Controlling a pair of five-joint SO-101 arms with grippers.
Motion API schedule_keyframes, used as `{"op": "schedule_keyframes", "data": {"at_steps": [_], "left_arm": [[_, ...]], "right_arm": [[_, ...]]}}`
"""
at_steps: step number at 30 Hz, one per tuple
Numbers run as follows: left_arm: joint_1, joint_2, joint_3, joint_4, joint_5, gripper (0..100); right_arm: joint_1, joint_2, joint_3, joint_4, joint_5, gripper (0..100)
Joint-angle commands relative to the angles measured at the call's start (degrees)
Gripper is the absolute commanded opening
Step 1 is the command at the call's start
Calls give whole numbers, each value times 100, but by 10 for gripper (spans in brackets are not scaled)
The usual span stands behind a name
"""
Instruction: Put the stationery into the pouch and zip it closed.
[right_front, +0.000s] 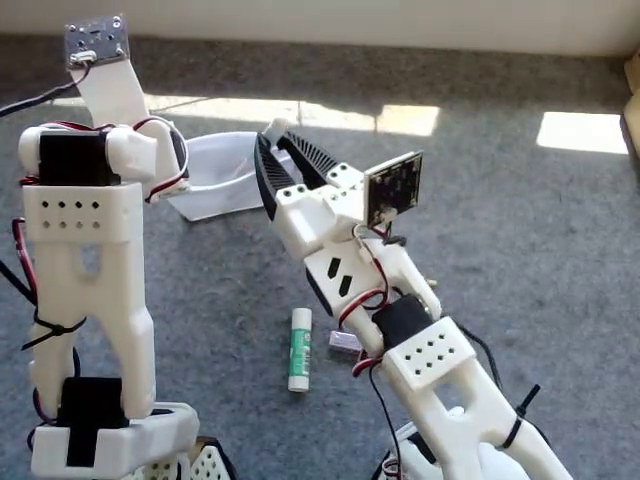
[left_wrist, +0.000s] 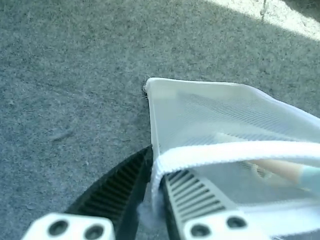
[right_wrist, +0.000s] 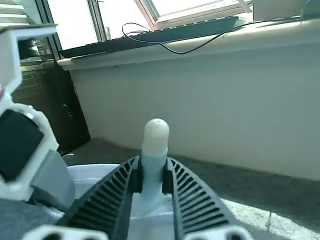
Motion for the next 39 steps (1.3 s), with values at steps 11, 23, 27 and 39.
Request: {"op": "schedule_keyframes", "data": {"at_steps": [11,23,27,39], "left_arm": [[110,-4,-13,-44,44,6],[84,-4,-4,-44,44,6],[84,-4,-4,-44,44,6],[66,-4,-4,-44,35,6]], "right_arm": [[-690,-400,-110,488,826,11],[-673,-444,-136,1068,800,117],[-681,-453,-356,1402,800,117],[-347,-444,-1780,3785,791,117]]}}
